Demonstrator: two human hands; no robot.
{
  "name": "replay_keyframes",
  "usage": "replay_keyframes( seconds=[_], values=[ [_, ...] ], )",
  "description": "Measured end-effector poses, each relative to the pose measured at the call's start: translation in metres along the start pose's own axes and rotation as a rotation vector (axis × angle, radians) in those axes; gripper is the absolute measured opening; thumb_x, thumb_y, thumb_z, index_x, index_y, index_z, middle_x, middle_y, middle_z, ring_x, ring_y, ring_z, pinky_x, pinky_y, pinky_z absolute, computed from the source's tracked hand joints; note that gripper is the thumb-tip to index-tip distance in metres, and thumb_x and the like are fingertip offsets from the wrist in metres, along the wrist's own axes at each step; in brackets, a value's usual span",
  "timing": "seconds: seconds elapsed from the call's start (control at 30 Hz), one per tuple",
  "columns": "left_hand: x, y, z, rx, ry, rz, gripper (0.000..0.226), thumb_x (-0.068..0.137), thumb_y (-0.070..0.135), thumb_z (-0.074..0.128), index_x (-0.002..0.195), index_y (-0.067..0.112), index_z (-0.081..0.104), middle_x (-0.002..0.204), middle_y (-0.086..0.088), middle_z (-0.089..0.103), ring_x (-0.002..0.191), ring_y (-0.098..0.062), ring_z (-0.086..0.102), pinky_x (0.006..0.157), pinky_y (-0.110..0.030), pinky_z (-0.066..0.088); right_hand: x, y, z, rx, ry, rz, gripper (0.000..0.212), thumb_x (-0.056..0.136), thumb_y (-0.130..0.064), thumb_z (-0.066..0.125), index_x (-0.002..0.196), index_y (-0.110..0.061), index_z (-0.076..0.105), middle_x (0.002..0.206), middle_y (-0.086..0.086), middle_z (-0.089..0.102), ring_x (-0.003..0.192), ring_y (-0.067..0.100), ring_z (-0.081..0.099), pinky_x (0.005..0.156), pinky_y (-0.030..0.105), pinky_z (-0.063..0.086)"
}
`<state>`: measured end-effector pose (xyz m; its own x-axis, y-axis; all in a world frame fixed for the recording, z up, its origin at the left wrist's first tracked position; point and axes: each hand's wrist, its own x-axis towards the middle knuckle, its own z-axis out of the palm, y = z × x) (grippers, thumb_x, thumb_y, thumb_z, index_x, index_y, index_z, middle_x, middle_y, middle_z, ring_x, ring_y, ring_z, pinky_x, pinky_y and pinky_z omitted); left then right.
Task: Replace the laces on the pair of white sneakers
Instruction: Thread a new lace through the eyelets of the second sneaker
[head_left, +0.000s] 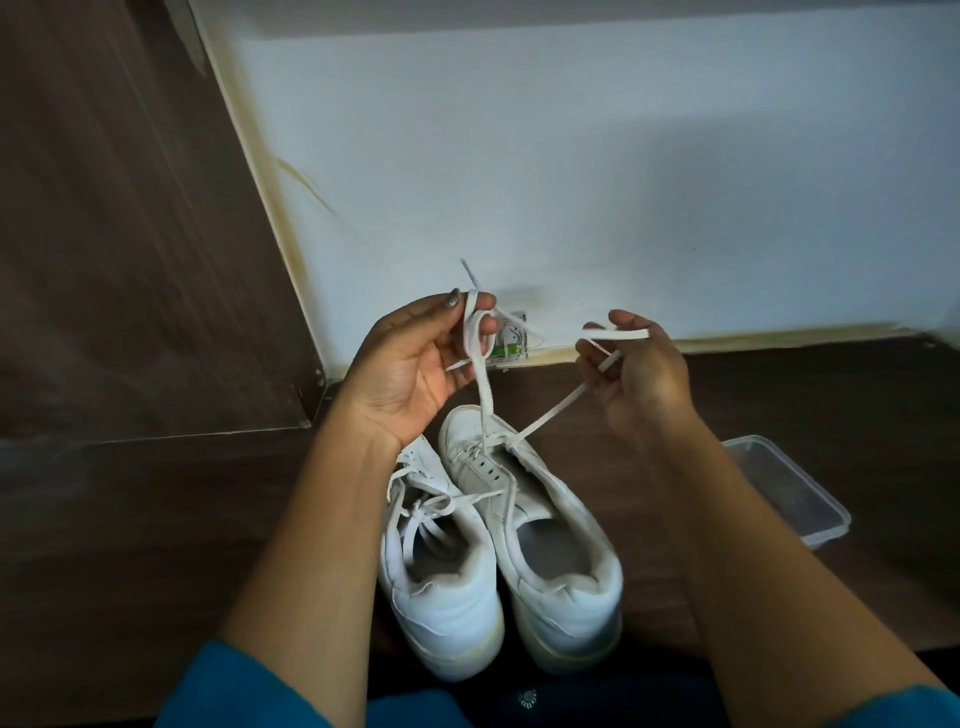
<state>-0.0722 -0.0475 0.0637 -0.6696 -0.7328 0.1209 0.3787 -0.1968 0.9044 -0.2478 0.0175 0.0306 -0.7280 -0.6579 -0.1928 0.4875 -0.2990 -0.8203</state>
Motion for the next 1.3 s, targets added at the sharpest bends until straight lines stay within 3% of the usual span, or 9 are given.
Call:
replay_keyframes(
  seconds=[0.17, 0.23, 0.33, 0.53, 0.7, 0.9, 1.07, 1.17, 1.3],
  values=[
    [0.000, -0.002, 0.007, 0.205, 0.108, 0.046, 0.017, 0.087, 0.012, 0.056, 0.076, 0.014, 0.070, 0.071, 0.005, 0.070, 0.047, -0.004, 0.045, 0.053, -0.019, 0.040, 0.003, 0.022, -0.010, -1.530, -0.152, -0.080, 0.049, 0.088, -0.005, 0.047, 0.135, -0.005, 0.033, 0.128, 0.025, 0.043, 0.113, 0.039, 0.050, 0.090, 0.038, 0.044],
    [0.002, -0.004, 0.009, 0.307, 0.162, 0.076, 0.034, 0.089, 0.014, 0.057, 0.058, 0.018, 0.070, 0.064, 0.006, 0.067, 0.051, -0.005, 0.044, 0.057, -0.022, 0.037, -0.003, 0.026, -0.007, -1.757, -0.165, -0.151, 0.046, 0.087, -0.006, 0.047, 0.131, -0.003, 0.036, 0.133, 0.025, 0.037, 0.119, 0.042, 0.045, 0.097, 0.041, 0.040],
    [0.004, -0.007, 0.012, 0.381, 0.234, 0.159, 0.025, 0.075, 0.011, 0.071, 0.051, 0.015, 0.068, 0.057, -0.001, 0.059, 0.055, -0.006, 0.052, 0.063, -0.025, 0.039, -0.007, 0.018, 0.000, -1.435, -0.283, -0.372, 0.026, 0.082, -0.008, 0.055, 0.107, -0.012, 0.058, 0.106, 0.010, 0.061, 0.095, 0.027, 0.059, 0.075, 0.028, 0.046],
    [0.003, -0.006, 0.021, 0.170, 0.234, 0.158, 0.035, 0.082, 0.006, 0.064, 0.049, 0.012, 0.055, 0.051, -0.002, 0.057, 0.041, -0.012, 0.050, 0.048, -0.024, 0.046, -0.036, 0.021, 0.016, -0.874, -0.918, -0.102, 0.021, 0.080, -0.005, 0.071, 0.090, -0.021, 0.063, 0.073, -0.001, 0.061, 0.056, 0.013, 0.054, 0.049, 0.022, 0.044],
    [0.000, 0.008, 0.021, -0.122, 0.097, 0.136, 0.035, 0.079, 0.030, 0.052, 0.049, 0.012, 0.056, 0.059, -0.005, 0.056, 0.041, -0.012, 0.040, 0.049, -0.024, 0.041, -0.026, 0.035, 0.014, -1.106, -0.727, -0.241, 0.023, 0.087, -0.013, 0.065, 0.079, 0.008, 0.066, 0.062, 0.011, 0.065, 0.056, 0.017, 0.061, 0.062, 0.032, 0.056],
    [-0.006, 0.025, 0.019, -0.205, -0.052, 0.298, 0.026, 0.070, 0.007, 0.047, 0.065, 0.001, 0.071, 0.083, -0.012, 0.071, 0.072, -0.022, 0.067, 0.078, -0.036, 0.056, -0.026, 0.031, 0.013, -0.952, -0.754, -0.115, 0.022, 0.091, -0.009, 0.059, 0.071, -0.007, 0.068, 0.068, 0.013, 0.069, 0.056, 0.012, 0.061, 0.051, 0.015, 0.050],
    [-0.005, 0.025, 0.026, -0.189, 0.009, 0.326, 0.022, 0.076, 0.011, 0.056, 0.057, 0.005, 0.066, 0.079, -0.011, 0.070, 0.062, -0.019, 0.066, 0.070, -0.033, 0.057, -0.023, 0.033, 0.008, -0.977, -0.762, -0.061, 0.005, 0.087, -0.005, 0.064, 0.090, -0.009, 0.063, 0.074, 0.009, 0.063, 0.061, 0.015, 0.061, 0.057, 0.020, 0.052],
    [0.000, 0.016, 0.027, 0.018, 0.154, 0.279, 0.030, 0.084, 0.008, 0.058, 0.054, 0.009, 0.053, 0.056, -0.003, 0.056, 0.033, -0.006, 0.035, 0.040, -0.015, 0.034, -0.023, 0.022, 0.009, -0.912, -0.650, -0.095, 0.007, 0.089, -0.002, 0.059, 0.084, -0.006, 0.061, 0.069, 0.008, 0.059, 0.053, 0.012, 0.056, 0.050, 0.019, 0.049],
    [0.006, -0.014, 0.026, 0.650, 0.206, 0.283, 0.033, 0.088, 0.016, 0.063, 0.057, 0.007, 0.056, 0.045, 0.007, 0.051, 0.040, -0.001, 0.039, 0.044, -0.015, 0.032, -0.031, 0.012, 0.009, -0.603, -0.707, 0.255, 0.039, 0.099, -0.037, 0.040, 0.083, -0.008, 0.061, 0.073, 0.010, 0.065, 0.060, 0.016, 0.064, 0.057, 0.024, 0.055]
  ],
)
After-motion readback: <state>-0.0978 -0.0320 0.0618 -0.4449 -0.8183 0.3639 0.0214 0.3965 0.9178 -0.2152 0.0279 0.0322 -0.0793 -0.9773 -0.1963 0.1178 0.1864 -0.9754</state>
